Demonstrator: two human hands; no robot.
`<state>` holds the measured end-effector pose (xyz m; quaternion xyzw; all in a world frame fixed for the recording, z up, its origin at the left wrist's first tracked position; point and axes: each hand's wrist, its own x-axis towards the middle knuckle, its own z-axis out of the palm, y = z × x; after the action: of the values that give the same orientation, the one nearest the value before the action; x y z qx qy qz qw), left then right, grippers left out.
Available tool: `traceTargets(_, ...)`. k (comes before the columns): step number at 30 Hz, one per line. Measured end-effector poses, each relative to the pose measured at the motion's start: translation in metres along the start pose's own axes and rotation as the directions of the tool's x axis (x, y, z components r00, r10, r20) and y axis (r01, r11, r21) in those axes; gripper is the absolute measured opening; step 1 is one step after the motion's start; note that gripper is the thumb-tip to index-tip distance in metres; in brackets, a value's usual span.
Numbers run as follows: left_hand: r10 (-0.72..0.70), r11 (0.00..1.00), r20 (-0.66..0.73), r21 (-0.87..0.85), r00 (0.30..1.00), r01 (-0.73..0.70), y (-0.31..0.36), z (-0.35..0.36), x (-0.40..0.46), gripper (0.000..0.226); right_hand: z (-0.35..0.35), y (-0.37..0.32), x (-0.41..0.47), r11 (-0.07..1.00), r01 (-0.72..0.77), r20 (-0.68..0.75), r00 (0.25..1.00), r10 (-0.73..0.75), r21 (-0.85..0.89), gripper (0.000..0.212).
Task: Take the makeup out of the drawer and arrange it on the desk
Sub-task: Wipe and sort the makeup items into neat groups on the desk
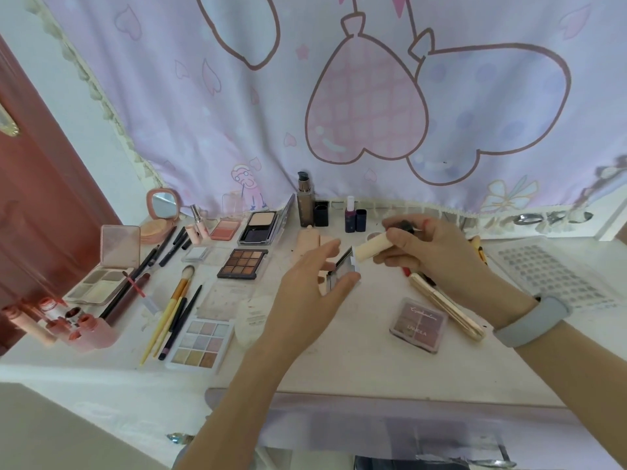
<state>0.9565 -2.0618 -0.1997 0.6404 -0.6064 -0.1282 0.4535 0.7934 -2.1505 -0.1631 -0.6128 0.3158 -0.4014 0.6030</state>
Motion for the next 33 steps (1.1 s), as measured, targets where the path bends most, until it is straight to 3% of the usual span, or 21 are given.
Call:
traceTargets(6, 0.09, 0.986, 0.017, 0.14, 0.996, -0.091, 0.012, 0.006, 0.0, 0.025, 0.01, -0.001, -0.014, 0.926, 0.128, 0.034, 0.992, -0.125, -0.356, 0.023)
traceTargets(10, 0.154, 0.917, 0.091, 0.358, 0.984, -0.176, 0.012, 0.004, -0.005, 0.055, 0.008, 0.004, -0.018, 0.891, 0.195, 0.072, 0.981, -0.182, -0.409, 0.025)
traceTargets(13, 0.157, 0.922, 0.077, 0.346, 0.985, -0.174, 0.011, 0.003, -0.008, 0.047, 0.006, 0.007, -0.022, 0.884, 0.236, 0.127, 0.971, -0.202, -0.403, 0.022)
traceTargets(16, 0.148, 0.902, 0.107, 0.392, 0.983, -0.179, 0.007, 0.002, -0.005, 0.049, -0.001, 0.006, -0.022, 0.916, 0.194, 0.23, 0.966, -0.117, -0.352, 0.013)
traceTargets(19, 0.14, 0.868, 0.159, 0.455, 0.977, -0.198, 0.004, 0.003, -0.004, 0.051, -0.002, 0.006, -0.015, 0.901, 0.102, 0.207, 0.978, -0.014, -0.422, 0.035)
traceTargets(22, 0.125, 0.866, 0.166, 0.463, 0.978, -0.189, 0.002, 0.005, -0.004, 0.052, 0.0, 0.01, -0.012, 0.867, 0.179, 0.157, 0.98, -0.119, -0.464, 0.021)
traceTargets(26, 0.108, 0.878, 0.136, 0.452, 0.985, -0.159, -0.001, 0.001, -0.001, 0.054, -0.004, 0.012, -0.014, 0.929, 0.168, 0.293, 0.954, -0.069, -0.33, 0.037)
traceTargets(29, 0.101, 0.882, 0.17, 0.44, 0.98, -0.167, 0.0, 0.001, -0.001, 0.053, -0.001, 0.013, -0.008, 0.85, 0.194, 0.275, 0.96, -0.061, -0.489, 0.019)
traceTargets(31, 0.098, 0.883, 0.183, 0.437, 0.978, -0.171, 0.0, 0.001, -0.001, 0.052, -0.001, 0.015, -0.006, 0.803, 0.234, 0.253, 0.961, -0.108, -0.548, 0.025)
traceTargets(33, 0.089, 0.888, 0.169, 0.432, 0.982, -0.155, -0.001, 0.0, -0.001, 0.049, -0.003, 0.015, -0.008, 0.83, 0.288, 0.306, 0.94, -0.15, -0.477, 0.038)
